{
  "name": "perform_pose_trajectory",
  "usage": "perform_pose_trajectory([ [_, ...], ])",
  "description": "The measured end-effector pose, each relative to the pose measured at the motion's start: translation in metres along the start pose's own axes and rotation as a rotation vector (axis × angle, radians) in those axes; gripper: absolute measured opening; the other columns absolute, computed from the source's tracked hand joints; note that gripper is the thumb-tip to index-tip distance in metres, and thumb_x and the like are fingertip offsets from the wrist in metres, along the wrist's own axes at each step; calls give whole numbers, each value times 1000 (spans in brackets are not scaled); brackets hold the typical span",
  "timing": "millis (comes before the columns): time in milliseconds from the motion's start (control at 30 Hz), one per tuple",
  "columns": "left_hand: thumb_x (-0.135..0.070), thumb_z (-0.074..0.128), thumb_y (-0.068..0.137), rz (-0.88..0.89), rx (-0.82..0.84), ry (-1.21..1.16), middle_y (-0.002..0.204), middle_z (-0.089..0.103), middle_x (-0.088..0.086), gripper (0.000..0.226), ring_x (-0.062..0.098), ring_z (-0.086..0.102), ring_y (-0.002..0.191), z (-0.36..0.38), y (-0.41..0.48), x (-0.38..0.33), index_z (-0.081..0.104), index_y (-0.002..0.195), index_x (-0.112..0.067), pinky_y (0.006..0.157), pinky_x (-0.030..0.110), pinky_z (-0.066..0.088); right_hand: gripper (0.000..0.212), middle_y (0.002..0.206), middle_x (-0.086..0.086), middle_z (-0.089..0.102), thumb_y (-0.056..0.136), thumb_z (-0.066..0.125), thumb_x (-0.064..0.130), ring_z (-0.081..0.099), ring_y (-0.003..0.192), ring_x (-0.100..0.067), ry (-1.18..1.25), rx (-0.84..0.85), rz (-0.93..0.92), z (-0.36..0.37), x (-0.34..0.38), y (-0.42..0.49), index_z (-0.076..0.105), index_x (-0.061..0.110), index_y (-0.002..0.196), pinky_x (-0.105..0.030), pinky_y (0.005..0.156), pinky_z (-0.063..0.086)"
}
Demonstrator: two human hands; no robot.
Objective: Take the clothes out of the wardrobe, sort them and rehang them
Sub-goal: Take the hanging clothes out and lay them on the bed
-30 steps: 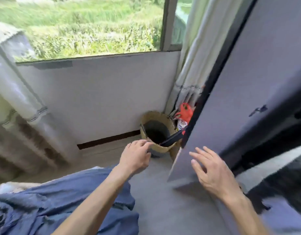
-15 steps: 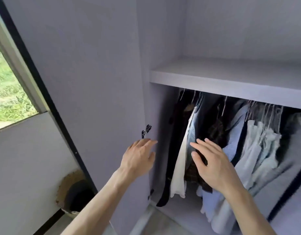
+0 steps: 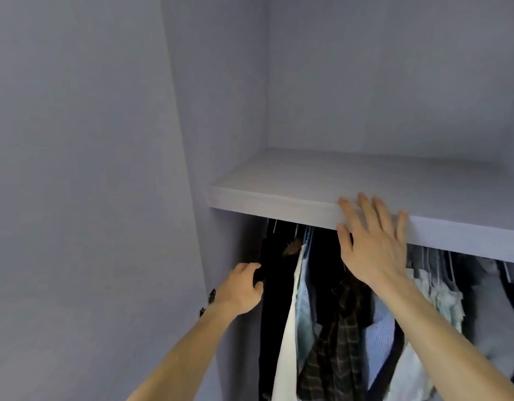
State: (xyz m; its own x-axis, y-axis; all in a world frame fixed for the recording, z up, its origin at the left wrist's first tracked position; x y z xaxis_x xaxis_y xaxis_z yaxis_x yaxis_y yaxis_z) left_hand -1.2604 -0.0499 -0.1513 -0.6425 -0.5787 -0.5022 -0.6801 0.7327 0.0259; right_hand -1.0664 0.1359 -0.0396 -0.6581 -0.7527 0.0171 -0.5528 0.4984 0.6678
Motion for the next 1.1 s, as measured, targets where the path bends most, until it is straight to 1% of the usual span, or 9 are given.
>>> perform_pose_trajectory([
  [133,-35,49,100,-31,56,-105,152,34,4,54,25,46,132,18,56,4,34,151,-24,109,39,42,53,151,-6,42,99,48,36,32,144,-29,-73,-240,-43,29,-5,7,39,31,151,-59,120,5],
  [200,-36,50,101,-71,70,-188,151,35,7,56,26,46,132,29,80,4,31,152,-22,109,37,42,52,147,-7,47,97,50,37,37,140,-29,-94,-345,-51,39,-8,12,44,31,148,-58,119,6],
  [300,-35,50,101,-141,73,-310,150,38,12,61,28,45,134,44,109,3,25,154,-17,109,36,40,51,142,-6,54,93,51,38,42,136,-28,-161,-484,-67,52,-9,18,50,31,144,-60,115,18],
  [467,-15,45,102,-209,20,-380,139,52,16,54,31,54,124,59,138,0,27,152,-12,104,37,45,52,138,-5,57,89,54,38,44,133,-26,-201,-611,-92,65,-11,23,54,32,141,-59,113,23],
  [633,-6,38,97,-255,-12,-497,134,55,17,55,33,56,118,64,151,-7,29,151,-11,99,40,48,53,142,-2,50,90,50,41,44,133,-25,-200,-651,-104,69,-11,25,48,34,143,-57,114,20],
  [800,-27,31,107,-279,-52,-527,123,60,19,41,35,59,107,61,155,-14,33,144,-11,93,43,51,53,142,0,48,89,50,41,42,134,-24,-176,-642,-92,68,-11,25,48,35,142,-56,116,17],
  [967,-31,34,105,-238,-53,-468,120,61,18,49,34,61,104,54,157,-20,30,150,-12,87,40,52,55,140,-3,54,89,52,40,42,135,-24,-167,-628,-88,67,-11,23,48,34,143,-57,116,18],
  [1033,-43,40,101,-220,-51,-469,122,62,14,55,32,61,106,51,156,-19,36,147,-13,89,40,53,55,140,-4,55,90,52,39,42,135,-25,-160,-620,-88,66,-11,23,48,33,144,-58,115,19],
  [1100,-59,44,96,-190,-38,-492,132,59,10,66,30,58,117,46,155,-18,41,147,-16,97,38,51,54,140,-4,55,90,52,39,42,135,-25,-155,-614,-87,65,-10,24,48,32,144,-57,116,17],
])
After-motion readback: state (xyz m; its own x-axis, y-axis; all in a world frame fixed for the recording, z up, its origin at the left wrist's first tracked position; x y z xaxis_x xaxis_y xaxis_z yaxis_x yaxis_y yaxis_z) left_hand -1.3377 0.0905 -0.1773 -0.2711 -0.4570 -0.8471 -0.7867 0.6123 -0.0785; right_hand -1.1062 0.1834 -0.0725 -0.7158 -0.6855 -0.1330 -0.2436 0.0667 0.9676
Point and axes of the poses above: each hand's wrist, its own y-axis towards the middle knuckle, its own z-axis out of the palm, x = y × z, the point moved 3 cm from there along y, towards the middle knuckle
